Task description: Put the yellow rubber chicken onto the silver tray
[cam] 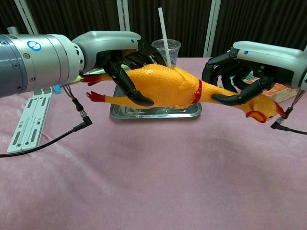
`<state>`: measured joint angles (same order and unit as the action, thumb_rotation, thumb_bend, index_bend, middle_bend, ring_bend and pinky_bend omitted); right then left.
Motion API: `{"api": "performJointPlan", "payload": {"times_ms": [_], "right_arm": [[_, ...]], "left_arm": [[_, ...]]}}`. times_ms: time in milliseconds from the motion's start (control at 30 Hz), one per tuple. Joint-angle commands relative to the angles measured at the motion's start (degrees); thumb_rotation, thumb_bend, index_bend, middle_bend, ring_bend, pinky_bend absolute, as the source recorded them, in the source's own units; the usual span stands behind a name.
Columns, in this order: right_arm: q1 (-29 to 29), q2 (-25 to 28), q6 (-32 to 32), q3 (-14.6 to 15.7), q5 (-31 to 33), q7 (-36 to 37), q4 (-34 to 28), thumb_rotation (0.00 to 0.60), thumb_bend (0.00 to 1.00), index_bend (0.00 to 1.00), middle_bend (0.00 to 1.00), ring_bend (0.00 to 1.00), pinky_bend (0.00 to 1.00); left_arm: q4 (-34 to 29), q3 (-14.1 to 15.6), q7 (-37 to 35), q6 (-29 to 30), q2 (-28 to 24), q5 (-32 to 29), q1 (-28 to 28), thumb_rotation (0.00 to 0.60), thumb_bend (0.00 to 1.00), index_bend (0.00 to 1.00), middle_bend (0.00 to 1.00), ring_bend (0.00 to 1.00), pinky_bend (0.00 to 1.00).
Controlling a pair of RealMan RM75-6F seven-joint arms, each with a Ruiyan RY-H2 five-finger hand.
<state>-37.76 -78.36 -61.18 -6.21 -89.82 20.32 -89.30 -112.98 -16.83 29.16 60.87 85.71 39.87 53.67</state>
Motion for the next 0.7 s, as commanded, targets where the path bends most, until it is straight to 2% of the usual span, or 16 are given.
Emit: {"api": "performJointPlan", "payload": {"times_ms": [33, 200, 300, 500, 567, 700], "right_arm": [[0.01, -0.11, 0.05, 0.14, 0.13, -0.1, 0.28, 0.6, 0.61, 0.91, 0.7, 0.71, 0.88], [-0.07, -0.45, 0.21, 0.36, 0.38, 0.12, 0.86, 0.6, 0.61, 0.91, 0.7, 0.71, 0.87], [-0.18, -0.67, 0.27, 0.45, 0.37, 0.32, 1.05, 0.6, 0.61, 0.91, 0.7, 0.71, 0.87], [-0.34, -1.02, 0.34, 0.69, 0.27, 0.45, 1.29, 0.6, 0.61, 0.91, 0.7, 0.71, 0.88], [-0.34, -1.16, 0.35, 0.75, 0.37, 0.57, 1.41, 0.6, 0.61, 0.91, 0.7, 0.71, 0.88], [-0.35, -1.42, 0.4, 0.9, 0.51, 0.78, 1.78, 0.6, 0.61, 0.91, 0.7, 0.71, 0.88]], "left_arm": [[0.22, 0.12, -0.16, 0.18, 0.15, -0.18, 0.23, 0.6, 0.22, 0.3, 0.37, 0.29, 0.16], [0.26, 0.52, -0.52, 0.22, -0.16, -0.41, 0.55, 0.6, 0.28, 0.31, 0.38, 0.31, 0.17], [0.58, 0.49, -1.38, 0.28, -0.09, -0.17, 0.55, 0.6, 0.36, 0.38, 0.45, 0.37, 0.23], [2.29, 0.56, -2.98, 1.55, 1.55, 2.0, 0.42, 0.6, 0.49, 0.64, 0.7, 0.6, 0.46], [3.2, 0.67, -3.88, 2.07, 2.39, 3.48, 0.21, 0.6, 0.52, 0.73, 0.78, 0.68, 0.5], [4.51, 0.9, -5.4, 2.87, 3.6, 5.55, -0.3, 0.6, 0.54, 0.81, 0.87, 0.75, 0.52]]}}
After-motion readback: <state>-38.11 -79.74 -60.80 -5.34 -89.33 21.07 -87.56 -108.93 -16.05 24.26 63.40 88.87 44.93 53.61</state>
